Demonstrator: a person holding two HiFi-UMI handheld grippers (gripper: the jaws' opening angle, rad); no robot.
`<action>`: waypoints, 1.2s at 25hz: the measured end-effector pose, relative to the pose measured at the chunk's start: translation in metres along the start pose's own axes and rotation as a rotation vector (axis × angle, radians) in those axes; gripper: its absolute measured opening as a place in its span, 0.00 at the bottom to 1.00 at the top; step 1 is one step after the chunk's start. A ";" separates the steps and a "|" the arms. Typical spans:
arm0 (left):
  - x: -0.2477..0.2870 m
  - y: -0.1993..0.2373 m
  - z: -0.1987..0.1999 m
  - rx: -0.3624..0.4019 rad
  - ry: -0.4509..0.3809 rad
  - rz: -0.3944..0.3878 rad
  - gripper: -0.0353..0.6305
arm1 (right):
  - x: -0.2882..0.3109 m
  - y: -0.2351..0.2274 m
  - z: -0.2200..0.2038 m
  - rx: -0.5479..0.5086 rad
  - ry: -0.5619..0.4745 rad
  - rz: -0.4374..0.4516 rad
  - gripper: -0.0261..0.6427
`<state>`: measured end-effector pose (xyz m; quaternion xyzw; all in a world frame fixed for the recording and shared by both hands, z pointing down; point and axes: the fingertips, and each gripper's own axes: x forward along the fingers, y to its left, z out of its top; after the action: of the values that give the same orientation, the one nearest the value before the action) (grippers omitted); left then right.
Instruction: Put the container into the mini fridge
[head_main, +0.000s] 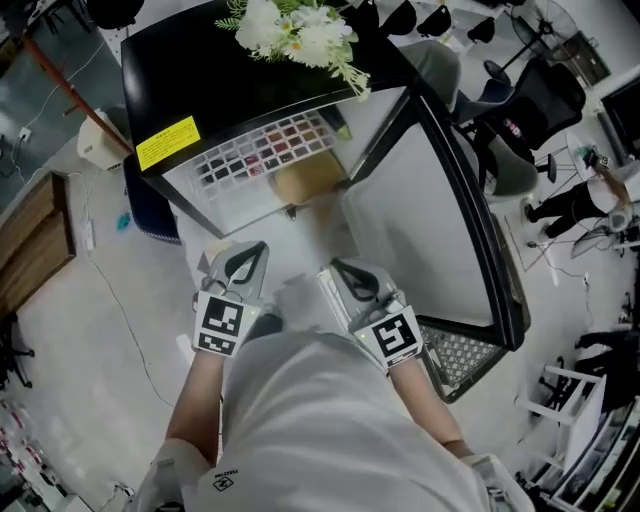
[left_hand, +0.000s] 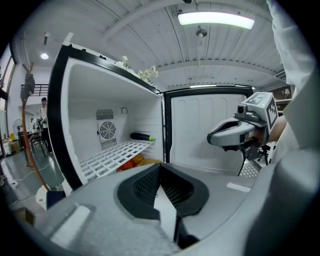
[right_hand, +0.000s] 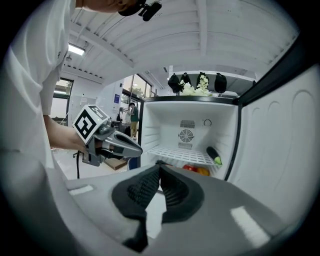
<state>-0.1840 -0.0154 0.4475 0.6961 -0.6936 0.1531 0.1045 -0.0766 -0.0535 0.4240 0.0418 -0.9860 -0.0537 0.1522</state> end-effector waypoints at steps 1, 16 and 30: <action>-0.005 0.000 0.004 -0.009 -0.011 0.009 0.07 | 0.001 0.002 0.003 -0.006 -0.007 0.011 0.04; -0.045 0.003 0.039 -0.100 -0.135 0.043 0.07 | 0.008 0.020 0.040 0.004 -0.088 0.090 0.04; -0.053 -0.001 0.046 -0.079 -0.144 0.030 0.07 | 0.006 0.026 0.046 0.042 -0.114 0.072 0.04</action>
<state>-0.1789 0.0180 0.3858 0.6902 -0.7151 0.0766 0.0794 -0.0981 -0.0242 0.3855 0.0062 -0.9949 -0.0296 0.0966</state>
